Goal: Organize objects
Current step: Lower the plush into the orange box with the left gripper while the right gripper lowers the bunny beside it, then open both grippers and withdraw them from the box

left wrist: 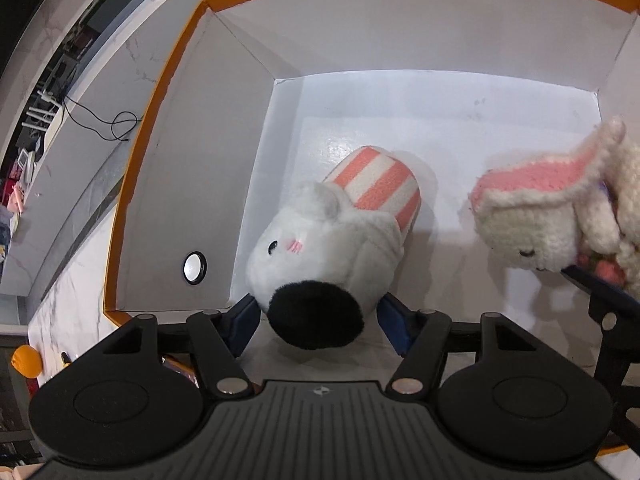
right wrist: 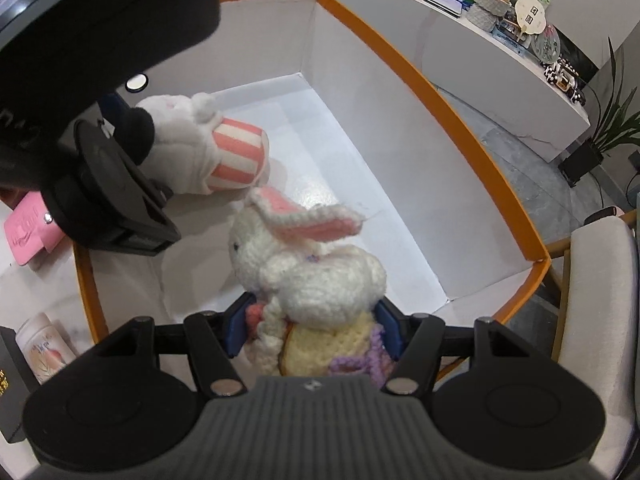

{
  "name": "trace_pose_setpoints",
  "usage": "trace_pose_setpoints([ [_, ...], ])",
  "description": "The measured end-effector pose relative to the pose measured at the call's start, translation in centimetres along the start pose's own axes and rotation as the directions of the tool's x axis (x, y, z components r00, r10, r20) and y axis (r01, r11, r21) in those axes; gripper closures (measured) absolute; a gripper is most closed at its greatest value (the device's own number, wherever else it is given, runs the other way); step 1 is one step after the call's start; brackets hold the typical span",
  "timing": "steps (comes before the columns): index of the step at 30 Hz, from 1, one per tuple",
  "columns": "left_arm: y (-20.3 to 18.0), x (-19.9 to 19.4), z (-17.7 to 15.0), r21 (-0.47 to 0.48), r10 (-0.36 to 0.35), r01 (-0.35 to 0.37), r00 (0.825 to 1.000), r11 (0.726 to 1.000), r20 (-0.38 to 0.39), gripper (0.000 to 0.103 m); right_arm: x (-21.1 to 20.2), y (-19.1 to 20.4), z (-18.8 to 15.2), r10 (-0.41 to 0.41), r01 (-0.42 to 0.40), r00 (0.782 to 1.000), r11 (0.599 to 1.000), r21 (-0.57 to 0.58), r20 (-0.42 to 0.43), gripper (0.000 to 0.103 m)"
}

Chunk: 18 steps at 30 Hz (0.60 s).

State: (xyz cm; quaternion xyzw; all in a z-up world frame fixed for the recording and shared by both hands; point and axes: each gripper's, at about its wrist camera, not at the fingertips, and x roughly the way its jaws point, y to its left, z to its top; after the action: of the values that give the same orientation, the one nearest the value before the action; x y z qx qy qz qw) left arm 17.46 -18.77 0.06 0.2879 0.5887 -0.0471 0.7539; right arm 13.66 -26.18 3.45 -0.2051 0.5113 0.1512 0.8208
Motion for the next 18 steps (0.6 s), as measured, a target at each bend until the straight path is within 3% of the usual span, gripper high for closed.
trace_pose_setpoints([
  [6, -0.4, 0.7, -0.2, 0.053, 0.004, -0.004, 1.0, 0.999, 0.002, 0.023, 0.1, 0.6, 0.2, -0.03, 0.029, 0.999, 0.999, -0.02, -0.02, 0.034],
  [12, 0.4, 0.9, 0.2, 0.023, -0.013, 0.012, 1.0, 1.0, 0.016, 0.019, 0.2, 0.4, 0.1, -0.045, 0.045, 0.999, 0.999, -0.026, -0.022, 0.028],
  [18, 1.1, -0.5, 0.3, -0.023, 0.006, -0.004, 0.997, 1.0, 0.078, 0.017, -1.1, -0.1, 0.1, -0.046, 0.046, 0.999, 0.999, -0.006, 0.008, 0.019],
])
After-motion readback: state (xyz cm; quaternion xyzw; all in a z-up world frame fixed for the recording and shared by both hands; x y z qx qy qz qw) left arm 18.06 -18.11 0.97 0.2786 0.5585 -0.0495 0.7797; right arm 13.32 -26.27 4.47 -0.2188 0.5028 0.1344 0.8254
